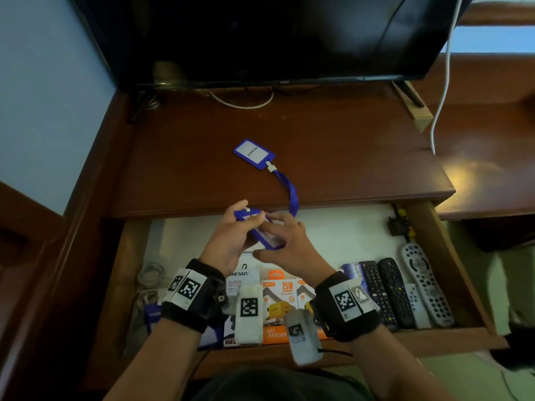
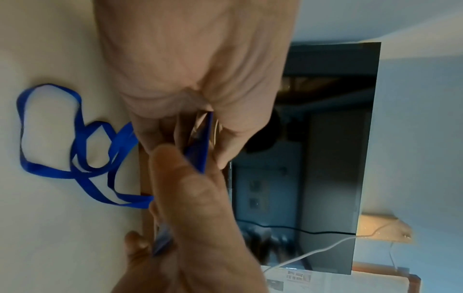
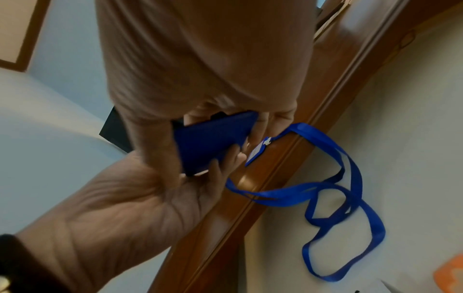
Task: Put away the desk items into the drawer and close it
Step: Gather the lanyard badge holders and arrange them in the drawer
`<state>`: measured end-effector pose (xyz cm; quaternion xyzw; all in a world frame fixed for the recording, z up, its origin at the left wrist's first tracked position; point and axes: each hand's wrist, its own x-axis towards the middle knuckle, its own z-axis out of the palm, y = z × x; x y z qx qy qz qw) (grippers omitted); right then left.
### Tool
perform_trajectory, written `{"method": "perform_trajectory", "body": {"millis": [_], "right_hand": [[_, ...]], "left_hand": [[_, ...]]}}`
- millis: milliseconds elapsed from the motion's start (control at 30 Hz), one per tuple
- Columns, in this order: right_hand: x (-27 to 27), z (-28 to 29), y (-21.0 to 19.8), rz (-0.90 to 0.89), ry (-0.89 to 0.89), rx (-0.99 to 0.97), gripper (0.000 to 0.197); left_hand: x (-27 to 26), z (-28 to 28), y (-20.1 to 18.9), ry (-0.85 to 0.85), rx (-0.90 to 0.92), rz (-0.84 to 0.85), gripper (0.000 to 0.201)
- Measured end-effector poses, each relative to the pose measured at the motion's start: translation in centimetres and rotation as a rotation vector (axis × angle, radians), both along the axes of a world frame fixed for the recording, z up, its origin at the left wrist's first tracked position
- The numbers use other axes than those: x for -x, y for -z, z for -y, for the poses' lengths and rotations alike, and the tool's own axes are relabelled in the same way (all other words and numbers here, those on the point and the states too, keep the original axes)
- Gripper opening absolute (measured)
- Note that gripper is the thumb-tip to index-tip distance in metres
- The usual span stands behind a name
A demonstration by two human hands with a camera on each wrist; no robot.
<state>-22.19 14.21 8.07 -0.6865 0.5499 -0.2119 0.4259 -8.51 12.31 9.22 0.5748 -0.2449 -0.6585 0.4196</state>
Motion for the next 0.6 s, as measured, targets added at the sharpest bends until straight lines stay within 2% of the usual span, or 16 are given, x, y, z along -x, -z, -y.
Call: {"method": "perform_trajectory", "body": {"millis": [100, 200, 267, 367, 467, 600], "right_hand": [[0.1, -0.2, -0.2, 0.185, 0.017, -0.043, 0.046], [0.9, -0.3, -0.8, 0.466, 0.235, -0.185, 0.027], [1.6, -0.2, -0.5, 0.523, 0.363, -0.273, 0.02], [2.0, 0.0, 0.2, 0.526, 0.455, -0.321, 0.021], [2.3, 0.3, 0.6, 0.552, 0.426, -0.321, 0.032], [2.2, 0.5, 0.4, 0.664, 0.292, -0.351, 0.039]], "left_hand": [[-0.2, -0.3, 0.3, -0.042, 0.021, 0.04, 0.044], [-0.4, -0.6, 0.5, -0.085, 0.051, 0.081, 0.035], [-0.4, -1.0, 0.5, -0.082, 0.055, 0.128, 0.036], [-0.1, -1.6, 0.5, 0.005, 0.058, 0.163, 0.035], [-0.1, -2.2, 0.0, 0.144, 0.07, 0.142, 0.034], [-0.4, -2.9, -0.9, 0.303, 0.107, 0.018, 0.034]]}}
